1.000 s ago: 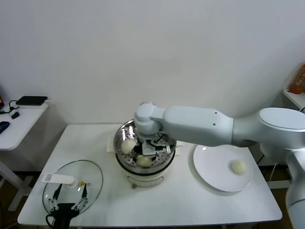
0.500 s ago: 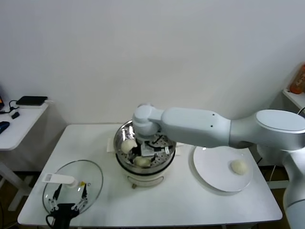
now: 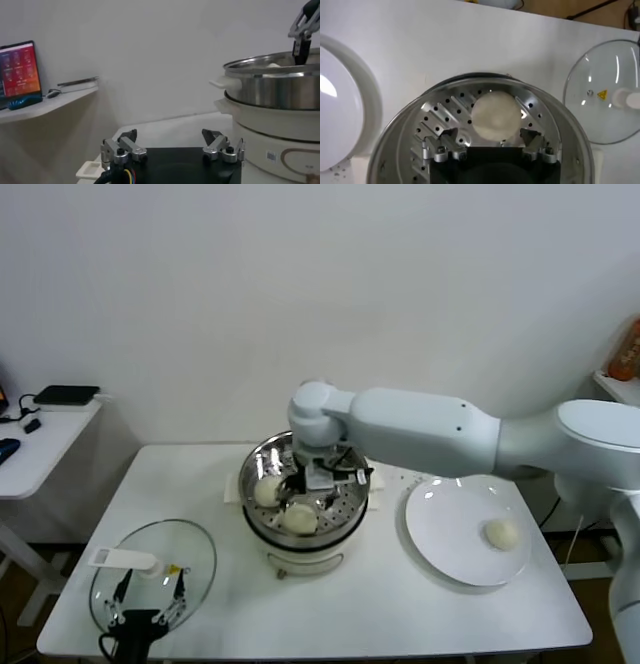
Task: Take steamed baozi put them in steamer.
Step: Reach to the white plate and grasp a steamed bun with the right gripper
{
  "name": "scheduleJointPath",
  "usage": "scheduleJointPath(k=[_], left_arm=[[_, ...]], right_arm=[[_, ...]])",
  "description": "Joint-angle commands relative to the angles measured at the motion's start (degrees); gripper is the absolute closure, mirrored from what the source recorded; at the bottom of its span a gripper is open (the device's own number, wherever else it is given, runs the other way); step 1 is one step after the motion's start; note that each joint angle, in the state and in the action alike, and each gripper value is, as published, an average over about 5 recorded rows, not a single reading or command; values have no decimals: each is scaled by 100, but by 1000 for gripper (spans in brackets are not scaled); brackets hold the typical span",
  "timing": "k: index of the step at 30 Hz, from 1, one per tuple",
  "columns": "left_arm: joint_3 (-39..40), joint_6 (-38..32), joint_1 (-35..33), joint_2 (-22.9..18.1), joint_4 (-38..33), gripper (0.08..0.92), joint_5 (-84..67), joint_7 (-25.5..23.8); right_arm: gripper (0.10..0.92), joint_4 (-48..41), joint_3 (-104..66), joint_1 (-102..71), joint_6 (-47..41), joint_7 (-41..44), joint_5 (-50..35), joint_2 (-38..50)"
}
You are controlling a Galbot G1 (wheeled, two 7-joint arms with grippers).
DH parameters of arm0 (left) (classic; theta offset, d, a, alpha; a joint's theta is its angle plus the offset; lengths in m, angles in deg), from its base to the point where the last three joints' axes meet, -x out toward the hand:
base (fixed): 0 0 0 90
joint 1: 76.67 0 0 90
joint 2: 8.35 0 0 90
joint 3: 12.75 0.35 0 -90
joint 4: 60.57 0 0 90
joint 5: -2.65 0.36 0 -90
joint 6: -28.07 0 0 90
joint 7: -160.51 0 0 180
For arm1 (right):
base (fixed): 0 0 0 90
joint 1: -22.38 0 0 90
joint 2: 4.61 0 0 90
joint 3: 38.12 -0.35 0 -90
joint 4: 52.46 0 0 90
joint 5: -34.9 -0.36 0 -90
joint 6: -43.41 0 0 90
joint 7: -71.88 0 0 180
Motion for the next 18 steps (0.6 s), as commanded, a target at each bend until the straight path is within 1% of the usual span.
scheduleJointPath(k=[1, 5, 12, 14, 18], left_arm=[[9, 8, -1, 3, -20, 177, 16, -2], [25, 15, 5, 3, -46, 177, 21, -3], [87, 64, 108, 35, -127, 177, 75, -28], [113, 87, 161, 47, -147, 177, 85, -37], [176, 91, 233, 103, -175, 177, 74, -49]], right_arm=[[203, -112, 7, 781, 5, 41, -830, 390], [203, -283, 219, 1221, -432, -17, -1392, 779], [203, -474, 1381, 2052, -2133, -264, -3190, 1815], [203, -541, 1593, 2109, -2405, -324, -3469, 2141], [203, -647, 1795, 2022, -2906, -445, -3761, 2831]])
